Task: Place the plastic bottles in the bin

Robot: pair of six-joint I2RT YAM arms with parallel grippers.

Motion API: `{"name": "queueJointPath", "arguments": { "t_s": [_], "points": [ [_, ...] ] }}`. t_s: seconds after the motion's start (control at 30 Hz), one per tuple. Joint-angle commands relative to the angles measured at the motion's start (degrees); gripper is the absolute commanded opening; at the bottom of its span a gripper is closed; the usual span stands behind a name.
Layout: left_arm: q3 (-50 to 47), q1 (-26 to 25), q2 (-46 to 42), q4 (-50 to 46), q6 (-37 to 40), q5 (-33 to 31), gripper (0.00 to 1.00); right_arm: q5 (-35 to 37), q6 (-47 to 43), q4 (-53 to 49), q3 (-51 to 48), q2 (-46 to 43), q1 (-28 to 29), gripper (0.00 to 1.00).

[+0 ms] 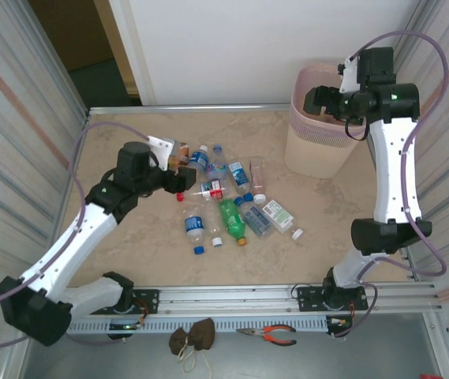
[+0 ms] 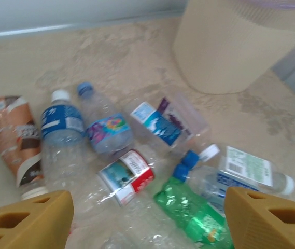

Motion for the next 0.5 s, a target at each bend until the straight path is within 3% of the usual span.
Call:
{"name": "queueJointPath", "arguments": {
  "t_s": [0.0, 0.13, 0.33, 0.47],
  "points": [
    [3.27, 1.87, 3.92, -4.1, -2.22, -2.88, 0.76, 1.25, -0.36, 1.83, -3.04, -3.52, 0.61, 0.91],
    [5.58, 4.18, 10.47, -5.75, -1.7, -5.19, 0.75, 1.25, -0.23, 3.45, -7.18, -6.48, 0.95, 0.9],
    [9.37, 9.17, 20.72, -5.96, 1.53, 0.93, 0.66, 1.16, -0.4, 4.48, -10.48, -8.71, 1.17, 0.9],
    [13.08, 10.96, 26.94, -6.61, 3.45, 1.55, 0.64, 1.16, -0.4, 4.57, -10.52, -9.08, 1.82, 0.9]
  ]
}}
